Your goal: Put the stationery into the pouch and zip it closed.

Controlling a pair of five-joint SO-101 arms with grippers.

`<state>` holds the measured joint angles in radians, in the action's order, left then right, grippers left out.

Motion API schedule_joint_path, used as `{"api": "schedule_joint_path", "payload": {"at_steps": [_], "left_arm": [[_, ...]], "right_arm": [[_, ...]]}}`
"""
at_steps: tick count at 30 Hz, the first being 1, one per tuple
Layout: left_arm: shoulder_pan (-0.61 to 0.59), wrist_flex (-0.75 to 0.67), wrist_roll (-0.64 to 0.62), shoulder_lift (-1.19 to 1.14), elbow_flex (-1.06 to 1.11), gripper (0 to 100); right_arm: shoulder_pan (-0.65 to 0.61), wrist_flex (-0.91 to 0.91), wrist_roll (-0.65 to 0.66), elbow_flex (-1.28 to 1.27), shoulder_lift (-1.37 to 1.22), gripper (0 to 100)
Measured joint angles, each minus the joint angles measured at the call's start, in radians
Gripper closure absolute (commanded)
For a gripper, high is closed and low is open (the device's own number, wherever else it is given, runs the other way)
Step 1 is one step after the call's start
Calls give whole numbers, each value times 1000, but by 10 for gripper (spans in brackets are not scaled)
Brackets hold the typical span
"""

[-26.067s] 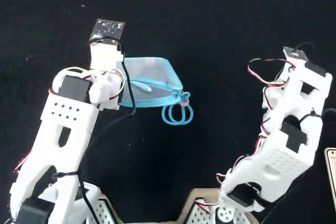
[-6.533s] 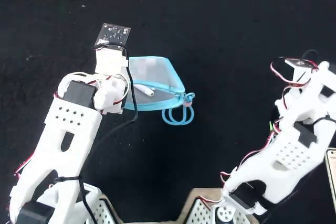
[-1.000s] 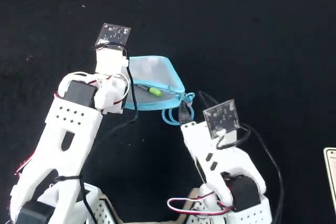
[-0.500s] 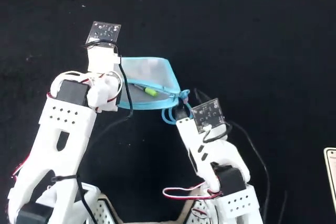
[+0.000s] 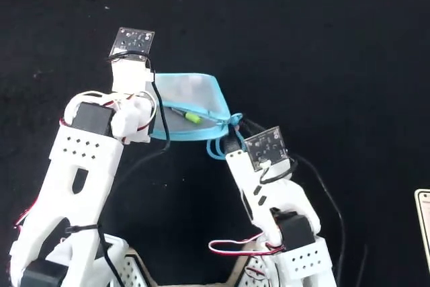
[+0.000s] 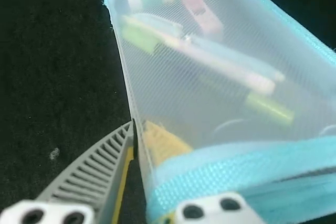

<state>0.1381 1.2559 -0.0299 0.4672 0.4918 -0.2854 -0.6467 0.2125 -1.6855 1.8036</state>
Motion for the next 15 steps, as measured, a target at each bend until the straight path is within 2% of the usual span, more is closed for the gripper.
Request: {"api": "schedule_joint_path", "payload": {"at_steps": [7, 15], "left_arm": [[-2, 0, 0, 0, 0, 970], [-2, 0, 0, 0, 0, 970]], "right_arm": [[0, -278, 28, 192, 0, 988], [0, -348, 32, 292, 0, 987]]}}
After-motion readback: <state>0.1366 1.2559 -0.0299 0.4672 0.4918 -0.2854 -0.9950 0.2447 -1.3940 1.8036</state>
